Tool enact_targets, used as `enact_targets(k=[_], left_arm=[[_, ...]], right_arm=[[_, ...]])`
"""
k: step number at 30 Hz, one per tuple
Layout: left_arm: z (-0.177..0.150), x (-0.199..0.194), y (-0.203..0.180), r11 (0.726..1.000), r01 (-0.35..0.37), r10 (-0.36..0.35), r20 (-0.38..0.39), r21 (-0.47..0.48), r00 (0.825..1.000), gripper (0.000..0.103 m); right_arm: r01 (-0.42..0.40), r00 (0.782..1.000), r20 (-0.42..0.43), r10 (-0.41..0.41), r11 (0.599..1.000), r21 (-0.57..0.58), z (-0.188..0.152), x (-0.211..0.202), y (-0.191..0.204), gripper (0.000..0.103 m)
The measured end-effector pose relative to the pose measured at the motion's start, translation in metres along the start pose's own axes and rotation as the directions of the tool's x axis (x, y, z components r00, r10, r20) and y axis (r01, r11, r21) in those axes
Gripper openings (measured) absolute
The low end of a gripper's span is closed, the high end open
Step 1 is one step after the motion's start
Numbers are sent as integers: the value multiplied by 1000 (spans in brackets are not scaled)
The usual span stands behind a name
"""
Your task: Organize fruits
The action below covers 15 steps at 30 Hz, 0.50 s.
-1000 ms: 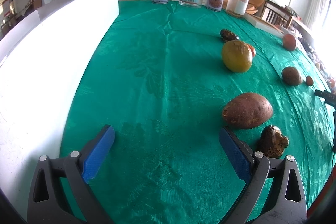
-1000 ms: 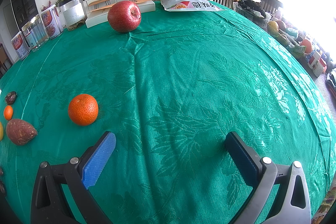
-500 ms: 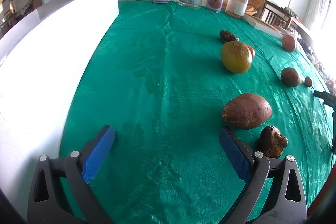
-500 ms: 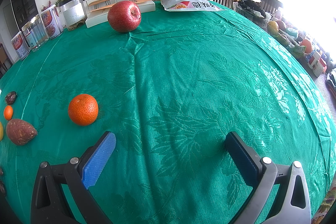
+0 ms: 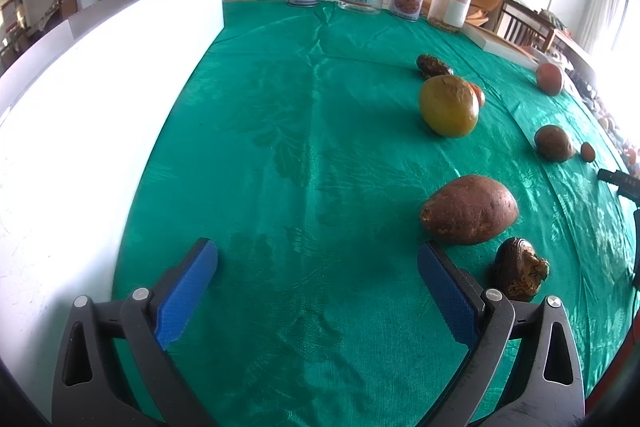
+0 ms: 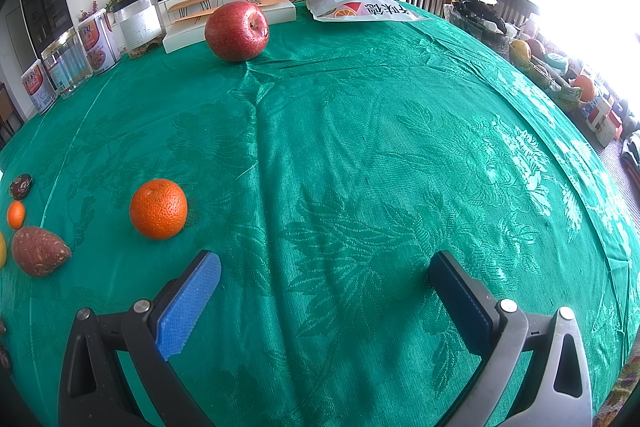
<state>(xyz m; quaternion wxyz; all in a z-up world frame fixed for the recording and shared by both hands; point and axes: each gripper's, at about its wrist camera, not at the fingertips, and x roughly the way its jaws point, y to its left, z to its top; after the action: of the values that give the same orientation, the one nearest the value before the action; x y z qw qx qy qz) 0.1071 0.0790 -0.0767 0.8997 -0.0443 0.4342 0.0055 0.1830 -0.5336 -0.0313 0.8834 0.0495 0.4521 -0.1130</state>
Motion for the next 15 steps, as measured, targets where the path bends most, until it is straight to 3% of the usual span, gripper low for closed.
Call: enact_targets(k=[9,15], left_arm=[[0,6,-10,997,-46,48,-24,57,999,101],[0,6,-9,997,-41,42,-28,60,999,102]], right_arm=[[0,1000,0,0,1000,0,0,0,0,103],[13,1000,0,-13,1000,19,3,2,2,103]])
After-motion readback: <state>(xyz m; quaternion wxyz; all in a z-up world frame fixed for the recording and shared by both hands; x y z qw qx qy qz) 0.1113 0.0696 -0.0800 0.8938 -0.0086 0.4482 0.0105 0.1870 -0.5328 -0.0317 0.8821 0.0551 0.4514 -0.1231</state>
